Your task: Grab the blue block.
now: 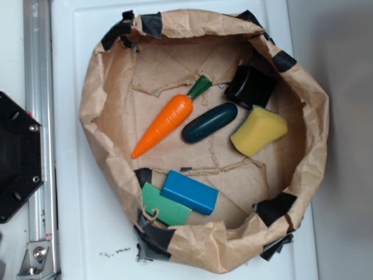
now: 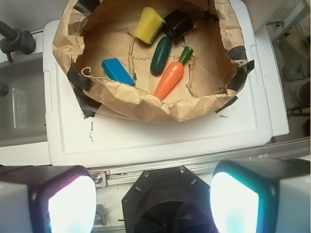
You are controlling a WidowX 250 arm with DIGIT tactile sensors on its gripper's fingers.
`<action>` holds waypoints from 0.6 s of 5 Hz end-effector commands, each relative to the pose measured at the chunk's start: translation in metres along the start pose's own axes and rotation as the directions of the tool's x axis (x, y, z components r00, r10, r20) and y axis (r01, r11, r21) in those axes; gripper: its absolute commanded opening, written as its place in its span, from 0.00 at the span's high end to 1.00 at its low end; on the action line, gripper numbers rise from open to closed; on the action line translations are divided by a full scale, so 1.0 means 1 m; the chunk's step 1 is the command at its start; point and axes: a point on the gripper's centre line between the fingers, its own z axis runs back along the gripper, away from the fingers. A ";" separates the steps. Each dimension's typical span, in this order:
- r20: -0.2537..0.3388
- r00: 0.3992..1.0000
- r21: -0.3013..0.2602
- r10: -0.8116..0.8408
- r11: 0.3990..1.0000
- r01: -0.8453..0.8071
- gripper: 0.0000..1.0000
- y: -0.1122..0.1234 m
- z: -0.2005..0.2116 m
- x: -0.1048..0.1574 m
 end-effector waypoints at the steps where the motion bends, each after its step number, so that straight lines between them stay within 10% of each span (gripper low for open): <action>1: 0.000 1.000 0.000 0.000 1.000 0.000 0.00 0.000 0.000 0.000; 3: 0.024 0.999 -0.023 -0.022 0.999 0.022 0.00 0.032 -0.086 0.093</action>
